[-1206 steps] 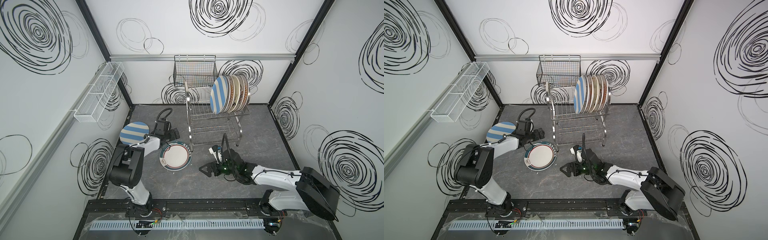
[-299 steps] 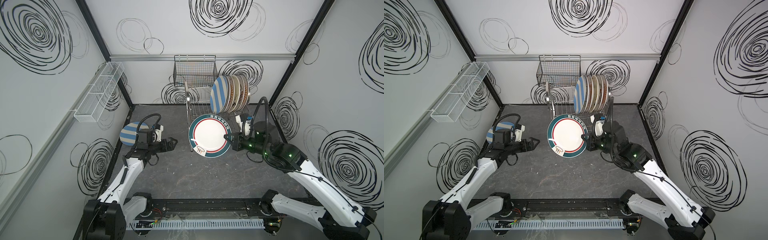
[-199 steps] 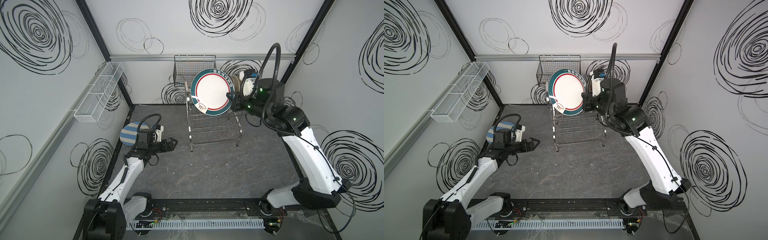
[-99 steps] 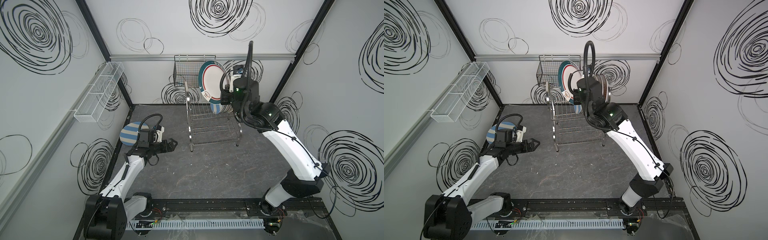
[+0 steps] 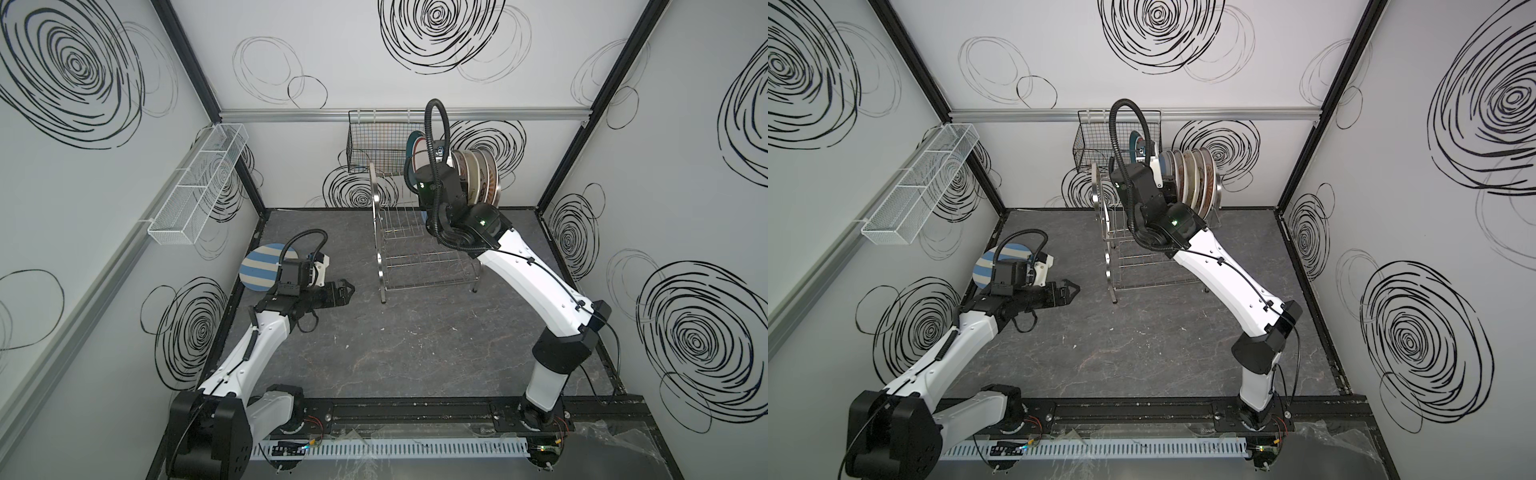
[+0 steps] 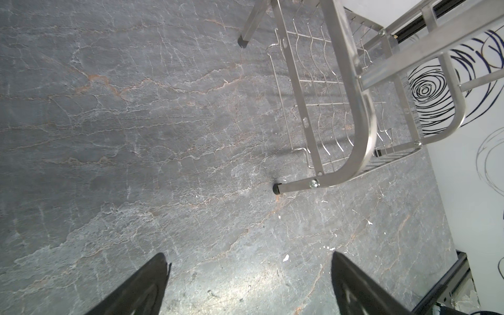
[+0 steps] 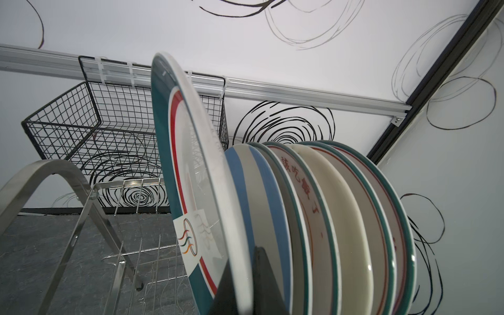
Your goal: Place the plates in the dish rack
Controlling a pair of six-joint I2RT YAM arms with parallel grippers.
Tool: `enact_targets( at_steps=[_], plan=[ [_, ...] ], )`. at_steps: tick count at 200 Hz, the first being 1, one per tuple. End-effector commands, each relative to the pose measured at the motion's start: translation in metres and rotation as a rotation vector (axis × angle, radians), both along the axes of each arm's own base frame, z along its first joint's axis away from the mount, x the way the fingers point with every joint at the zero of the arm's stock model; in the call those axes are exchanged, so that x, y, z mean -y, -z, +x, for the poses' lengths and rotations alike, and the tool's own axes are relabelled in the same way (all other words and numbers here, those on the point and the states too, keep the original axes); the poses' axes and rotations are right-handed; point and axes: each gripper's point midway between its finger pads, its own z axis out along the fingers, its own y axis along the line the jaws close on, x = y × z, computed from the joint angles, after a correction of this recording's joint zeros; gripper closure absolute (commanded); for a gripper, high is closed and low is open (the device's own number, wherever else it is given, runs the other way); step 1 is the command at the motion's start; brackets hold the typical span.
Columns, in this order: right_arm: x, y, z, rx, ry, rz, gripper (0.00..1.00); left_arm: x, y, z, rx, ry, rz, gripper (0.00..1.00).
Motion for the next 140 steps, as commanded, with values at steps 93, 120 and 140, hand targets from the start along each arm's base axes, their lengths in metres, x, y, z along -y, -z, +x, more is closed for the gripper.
enact_targets(
  at_steps=[93,120,140],
  plan=[
    [0.005,-0.008,0.010,0.062,0.065,0.067,1.00,0.004,-0.012,-0.002,0.057,0.024,0.044,0.04],
    [0.006,-0.001,0.014,0.055,0.073,0.076,1.00,0.006,-0.014,-0.003,0.063,0.028,0.045,0.04],
    [0.005,0.004,0.016,0.048,0.076,0.076,1.00,0.006,-0.014,-0.003,0.064,0.029,0.044,0.04]
  ],
)
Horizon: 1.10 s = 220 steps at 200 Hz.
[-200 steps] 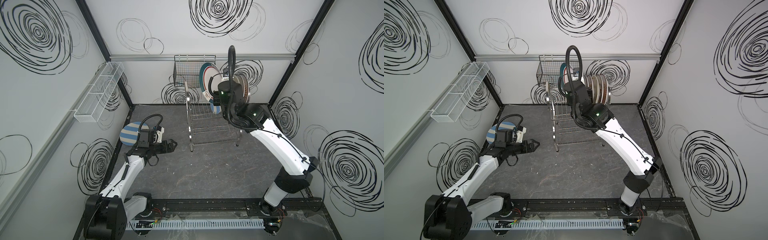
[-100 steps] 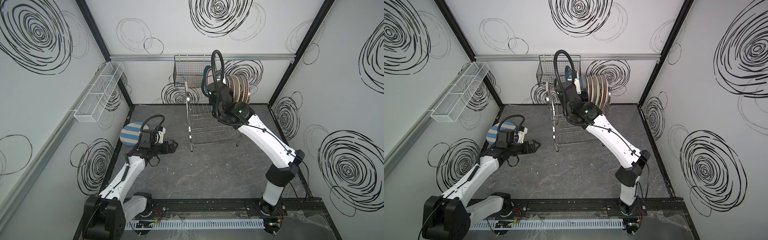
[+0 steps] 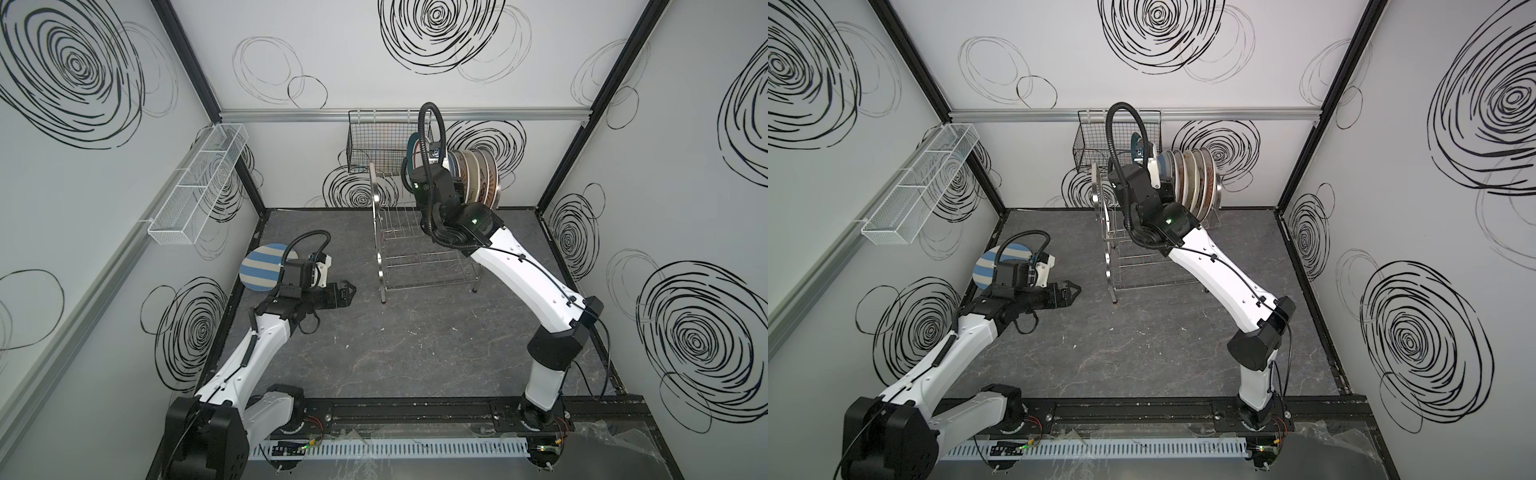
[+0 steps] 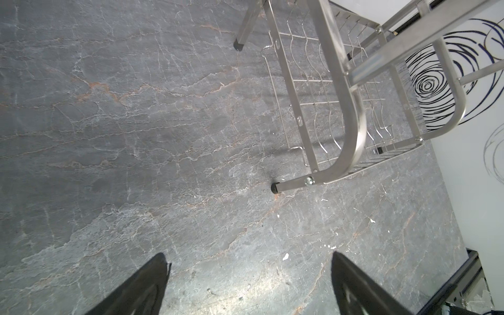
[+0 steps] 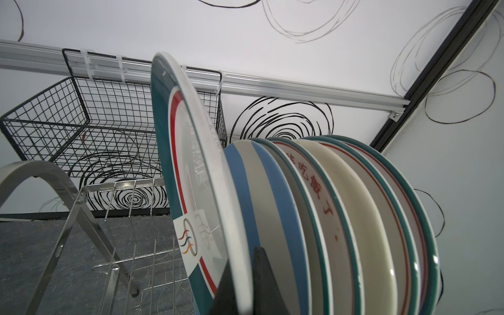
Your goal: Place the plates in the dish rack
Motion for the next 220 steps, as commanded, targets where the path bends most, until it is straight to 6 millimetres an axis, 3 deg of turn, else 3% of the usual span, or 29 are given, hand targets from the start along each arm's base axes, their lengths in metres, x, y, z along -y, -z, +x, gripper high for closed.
enact_targets(
  at_steps=[1,95,175,220],
  plan=[
    [0.003,-0.007,0.004,0.051,0.039,0.067,1.00,0.001,-0.008,0.000,0.038,0.018,0.017,0.04],
    [0.008,0.017,0.011,0.017,0.067,0.083,1.00,0.008,-0.016,-0.002,0.059,0.042,0.017,0.04],
    [0.000,0.036,0.020,-0.028,0.044,0.073,1.00,0.010,-0.017,-0.004,0.063,0.047,0.018,0.04],
    [-0.004,0.032,0.014,-0.033,0.016,0.091,0.92,0.010,-0.017,-0.004,0.063,0.047,0.019,0.04]
  ],
)
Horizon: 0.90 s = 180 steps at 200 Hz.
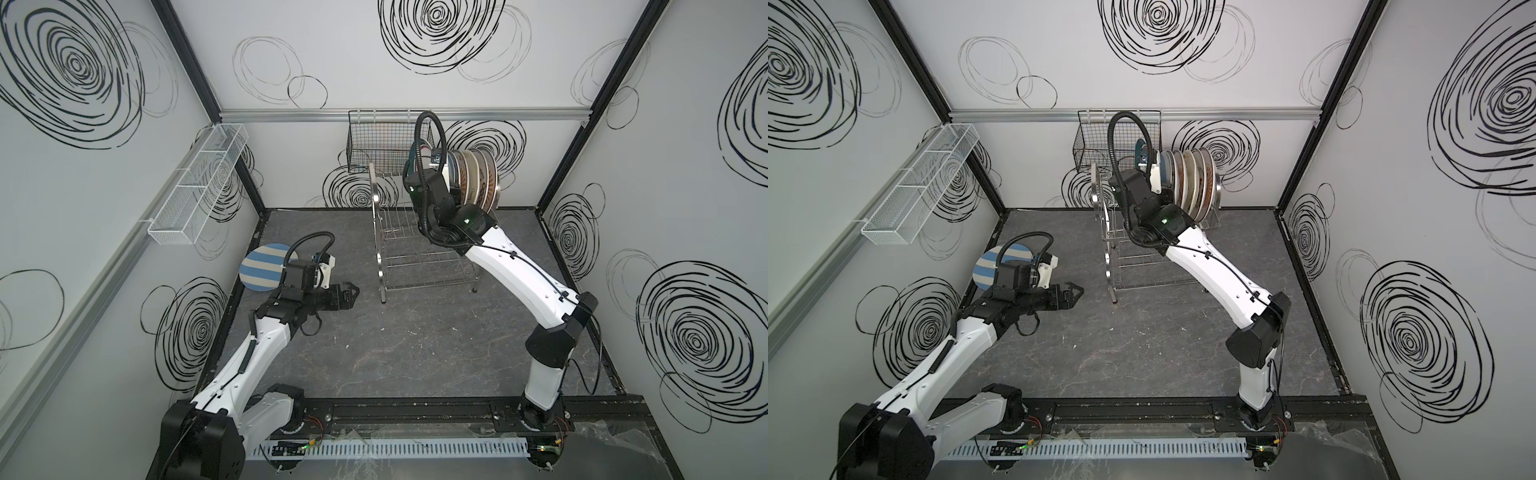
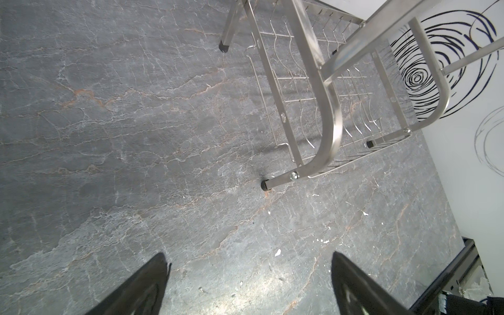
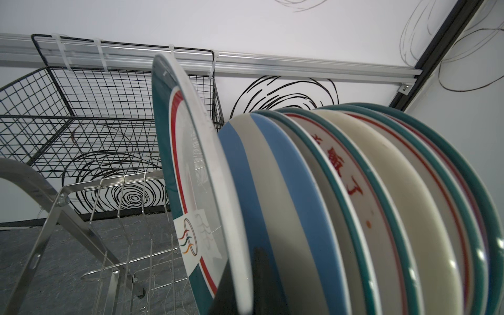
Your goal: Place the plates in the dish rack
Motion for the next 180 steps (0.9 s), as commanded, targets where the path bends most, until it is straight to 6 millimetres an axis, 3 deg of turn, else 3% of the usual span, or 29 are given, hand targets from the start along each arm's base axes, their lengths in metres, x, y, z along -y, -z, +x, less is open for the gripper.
enact_targets(
  at_steps=[1,22,39,87,115,149,180],
  plan=[
    [-0.006,0.005,0.002,-0.008,-0.019,0.028,0.92,0.000,-0.010,0.002,0.039,0.010,0.015,0.04],
    [-0.005,0.002,-0.002,-0.009,-0.019,0.026,0.92,0.000,-0.010,0.002,0.039,0.010,0.016,0.04],
    [-0.004,0.000,-0.004,-0.014,-0.019,0.029,1.00,0.000,-0.010,0.002,0.040,0.010,0.016,0.04],
    [-0.005,-0.021,-0.014,0.018,0.005,0.037,1.00,0.002,-0.014,0.000,0.059,0.013,0.022,0.04],
    [-0.010,-0.033,-0.021,0.047,0.004,0.044,1.00,0.016,-0.015,-0.002,0.077,0.026,-0.032,0.04],
    [-0.014,-0.047,-0.025,0.087,0.004,0.048,1.00,0.050,-0.024,0.003,0.119,0.029,-0.263,0.04],
    [-0.013,-0.060,-0.027,0.116,0.003,0.043,1.00,0.056,-0.026,0.017,0.194,0.002,-0.259,0.04]
  ],
)
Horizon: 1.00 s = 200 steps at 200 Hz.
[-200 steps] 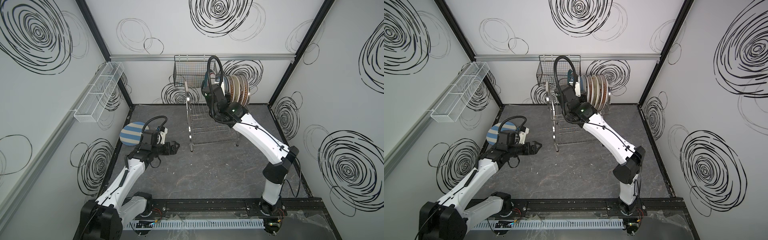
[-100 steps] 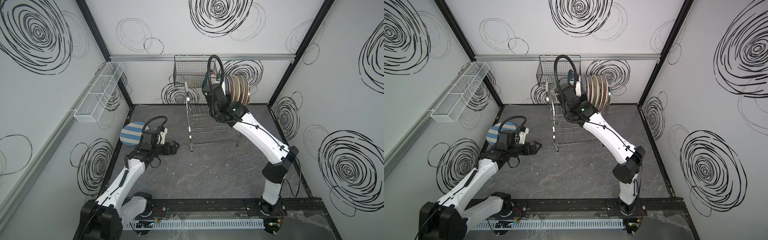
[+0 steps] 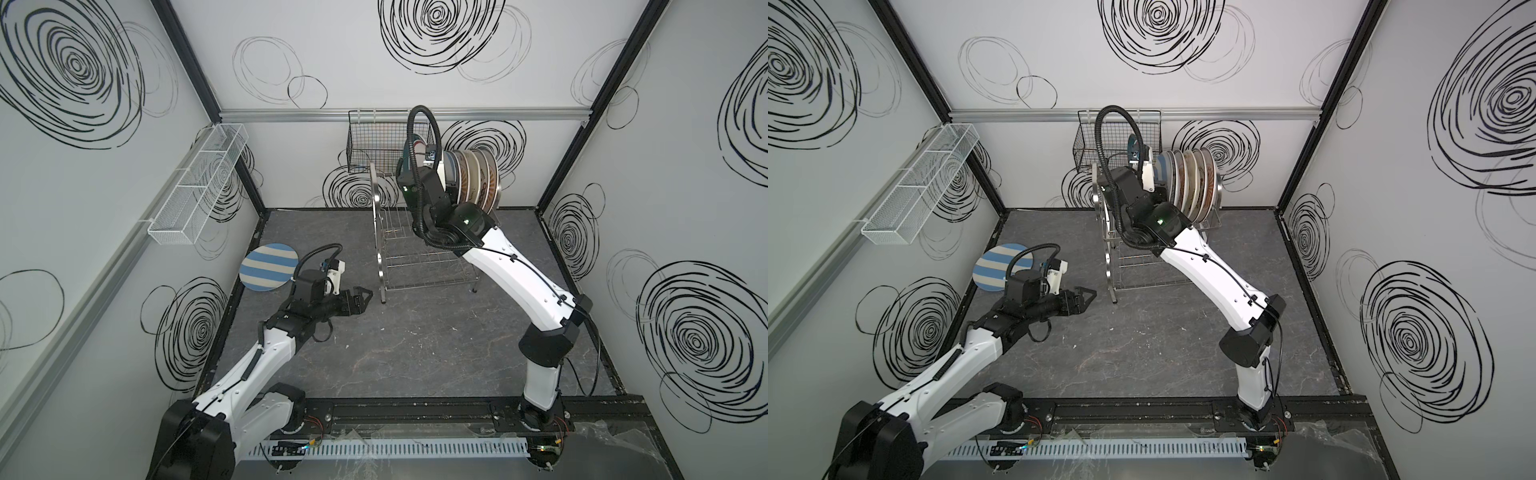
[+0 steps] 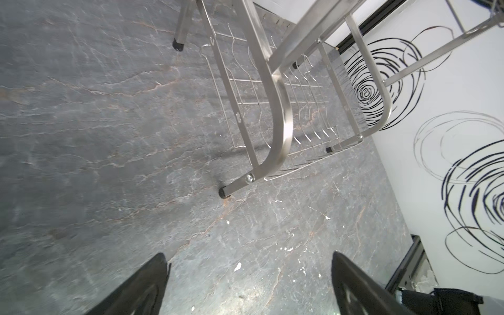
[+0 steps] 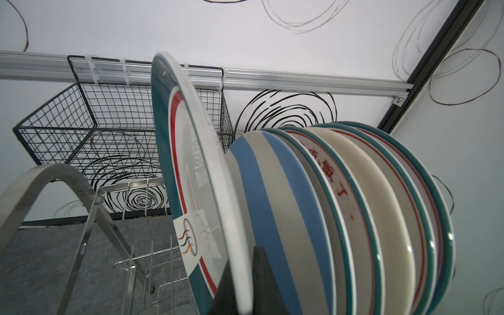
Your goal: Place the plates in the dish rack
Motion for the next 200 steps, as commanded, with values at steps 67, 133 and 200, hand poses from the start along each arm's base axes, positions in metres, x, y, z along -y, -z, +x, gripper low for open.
enact_targets(
  at_steps=[67,133,200],
  plan=[
    [0.020,-0.043,-0.012,0.097,0.049,0.039,1.00,0.061,-0.020,0.020,0.186,0.112,-0.138,0.04],
    [0.040,-0.048,-0.024,0.115,0.086,0.047,1.00,0.105,-0.013,0.002,0.193,0.254,-0.131,0.04],
    [0.034,-0.036,-0.015,0.089,0.073,0.052,1.00,0.102,-0.004,0.005,0.177,0.203,-0.034,0.04]
  ],
)
